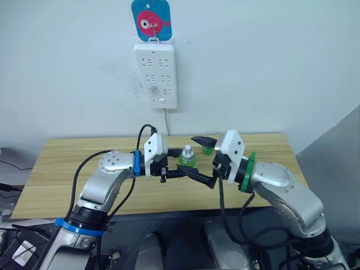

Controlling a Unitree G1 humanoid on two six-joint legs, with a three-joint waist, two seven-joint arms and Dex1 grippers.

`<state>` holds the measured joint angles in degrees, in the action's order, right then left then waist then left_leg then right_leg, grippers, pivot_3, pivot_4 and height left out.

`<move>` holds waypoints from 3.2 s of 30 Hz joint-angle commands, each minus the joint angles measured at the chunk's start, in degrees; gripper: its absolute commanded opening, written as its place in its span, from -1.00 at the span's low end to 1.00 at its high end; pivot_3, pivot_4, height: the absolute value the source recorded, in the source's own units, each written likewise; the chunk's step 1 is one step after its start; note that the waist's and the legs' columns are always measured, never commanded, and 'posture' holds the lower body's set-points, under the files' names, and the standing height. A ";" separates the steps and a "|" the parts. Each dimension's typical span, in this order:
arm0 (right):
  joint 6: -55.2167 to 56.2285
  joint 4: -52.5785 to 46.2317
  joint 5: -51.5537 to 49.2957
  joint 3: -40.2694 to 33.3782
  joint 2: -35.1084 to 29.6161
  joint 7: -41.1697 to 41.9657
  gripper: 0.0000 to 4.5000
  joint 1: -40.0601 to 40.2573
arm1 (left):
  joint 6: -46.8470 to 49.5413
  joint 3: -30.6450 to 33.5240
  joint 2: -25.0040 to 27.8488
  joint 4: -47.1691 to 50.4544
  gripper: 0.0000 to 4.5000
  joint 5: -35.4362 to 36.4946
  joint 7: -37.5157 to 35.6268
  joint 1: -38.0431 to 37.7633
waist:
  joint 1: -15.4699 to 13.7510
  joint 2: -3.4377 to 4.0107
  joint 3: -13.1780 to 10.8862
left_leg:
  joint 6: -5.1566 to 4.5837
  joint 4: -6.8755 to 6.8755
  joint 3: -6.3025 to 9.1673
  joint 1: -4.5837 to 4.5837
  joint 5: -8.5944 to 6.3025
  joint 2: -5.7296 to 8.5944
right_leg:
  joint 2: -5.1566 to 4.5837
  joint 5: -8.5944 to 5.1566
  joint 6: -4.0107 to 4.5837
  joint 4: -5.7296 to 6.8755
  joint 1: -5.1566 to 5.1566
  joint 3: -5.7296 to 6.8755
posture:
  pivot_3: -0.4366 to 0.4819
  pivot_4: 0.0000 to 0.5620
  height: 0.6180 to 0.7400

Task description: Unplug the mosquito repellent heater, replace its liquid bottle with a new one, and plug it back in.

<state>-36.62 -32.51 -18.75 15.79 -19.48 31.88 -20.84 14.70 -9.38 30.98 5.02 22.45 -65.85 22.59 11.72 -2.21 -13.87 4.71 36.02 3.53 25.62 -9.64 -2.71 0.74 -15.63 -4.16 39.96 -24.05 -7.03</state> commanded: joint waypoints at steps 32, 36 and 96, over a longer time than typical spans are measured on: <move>-2.68 4.27 -9.35 -9.18 -9.43 7.94 0.95 -5.56 | 2.29 0.37 -1.03 5.56 0.00 0.53 1.61 0.22 | -0.08 0.21 0.47 | -0.01 -0.03 0.02 -0.01 0.00 0.00 | 0.03 0.01 0.02 -0.02 0.02 0.00 | -0.56 -0.37 0.88; -6.44 1.15 -14.32 -10.91 -15.21 12.43 0.95 -3.72 | 2.07 0.44 -0.79 5.59 0.00 0.49 1.88 -0.20 | -0.31 0.22 0.48 | -0.01 -0.02 0.01 -0.01 0.00 0.00 | 0.02 0.00 0.00 -0.03 0.03 -0.01 | -0.57 -0.36 0.88; 53.03 76.38 13.07 -8.69 9.52 -3.76 -0.92 -7.08 | 12.37 13.62 15.41 19.23 0.00 2.74 6.81 -25.78 | -3.47 0.36 -1.25 | -0.01 -0.45 -0.39 -0.84 -0.03 -0.11 | 0.06 -0.45 0.54 -0.10 0.49 -0.25 | -0.19 0.00 0.88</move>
<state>13.43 42.93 -5.33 8.51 -10.27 27.39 -27.32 26.80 2.80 45.76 21.50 23.86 -59.21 -2.95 8.25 -1.85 -15.12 4.70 35.56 3.15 24.77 -9.67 -2.83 0.80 -16.09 -3.61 39.86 -23.56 -7.28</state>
